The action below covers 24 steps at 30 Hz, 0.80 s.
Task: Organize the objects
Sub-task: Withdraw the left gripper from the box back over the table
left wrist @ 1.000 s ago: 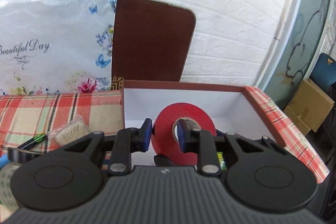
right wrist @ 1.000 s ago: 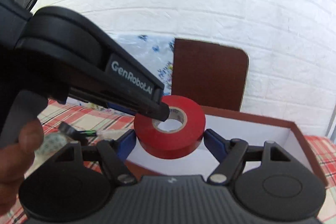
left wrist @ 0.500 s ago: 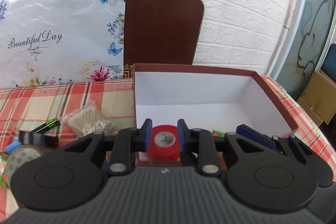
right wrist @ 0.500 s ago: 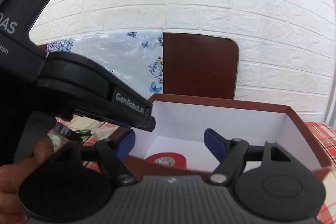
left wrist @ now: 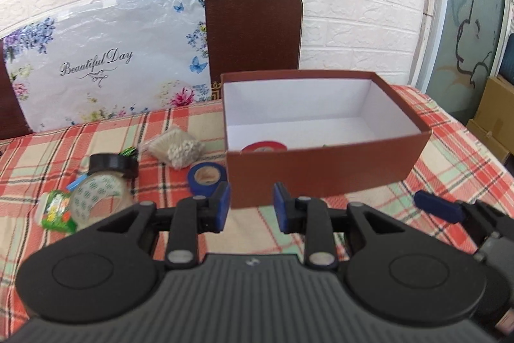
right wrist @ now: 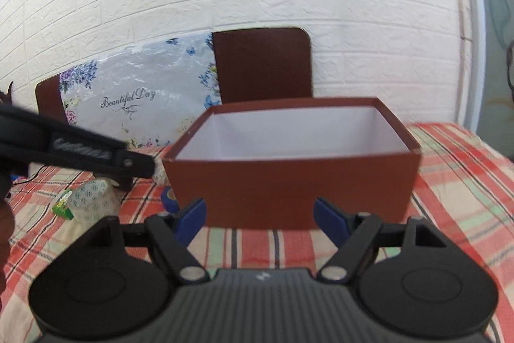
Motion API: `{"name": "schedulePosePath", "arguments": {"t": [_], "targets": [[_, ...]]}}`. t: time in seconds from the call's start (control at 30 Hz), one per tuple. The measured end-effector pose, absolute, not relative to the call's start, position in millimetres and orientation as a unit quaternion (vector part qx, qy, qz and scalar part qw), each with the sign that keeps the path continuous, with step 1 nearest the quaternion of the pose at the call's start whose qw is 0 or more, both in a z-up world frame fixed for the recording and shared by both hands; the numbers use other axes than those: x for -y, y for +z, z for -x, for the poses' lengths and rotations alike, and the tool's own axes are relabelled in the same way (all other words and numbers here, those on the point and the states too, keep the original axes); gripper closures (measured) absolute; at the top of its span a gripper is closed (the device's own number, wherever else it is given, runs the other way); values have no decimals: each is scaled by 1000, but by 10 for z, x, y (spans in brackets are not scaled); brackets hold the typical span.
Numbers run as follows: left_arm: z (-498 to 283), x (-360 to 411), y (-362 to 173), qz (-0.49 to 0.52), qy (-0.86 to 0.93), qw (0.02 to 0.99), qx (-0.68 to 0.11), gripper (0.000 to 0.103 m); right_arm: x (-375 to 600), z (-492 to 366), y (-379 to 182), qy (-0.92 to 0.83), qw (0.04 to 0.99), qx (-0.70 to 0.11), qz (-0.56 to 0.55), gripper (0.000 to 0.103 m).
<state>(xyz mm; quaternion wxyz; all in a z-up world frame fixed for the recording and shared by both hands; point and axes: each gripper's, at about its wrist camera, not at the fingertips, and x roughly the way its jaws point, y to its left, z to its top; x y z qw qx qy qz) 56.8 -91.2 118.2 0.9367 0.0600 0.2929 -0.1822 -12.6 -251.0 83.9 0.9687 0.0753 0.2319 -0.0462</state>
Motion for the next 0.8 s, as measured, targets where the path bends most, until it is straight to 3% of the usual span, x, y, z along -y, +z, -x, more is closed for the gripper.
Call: {"name": "schedulePosePath", "arguments": {"t": [0.17, 0.3, 0.8], "targets": [[-376, 852, 1050, -73, -174, 933, -306, 61, 2648, 303, 983, -59, 962, -228, -140, 21], [-247, 843, 984, -86, -169, 933, -307, 46, 2655, 430, 1087, -59, 961, -213, -164, 16], [-64, 825, 949, -91, -165, 933, -306, 46, 2472, 559, 1112, -50, 961, -216, -168, 12]]}}
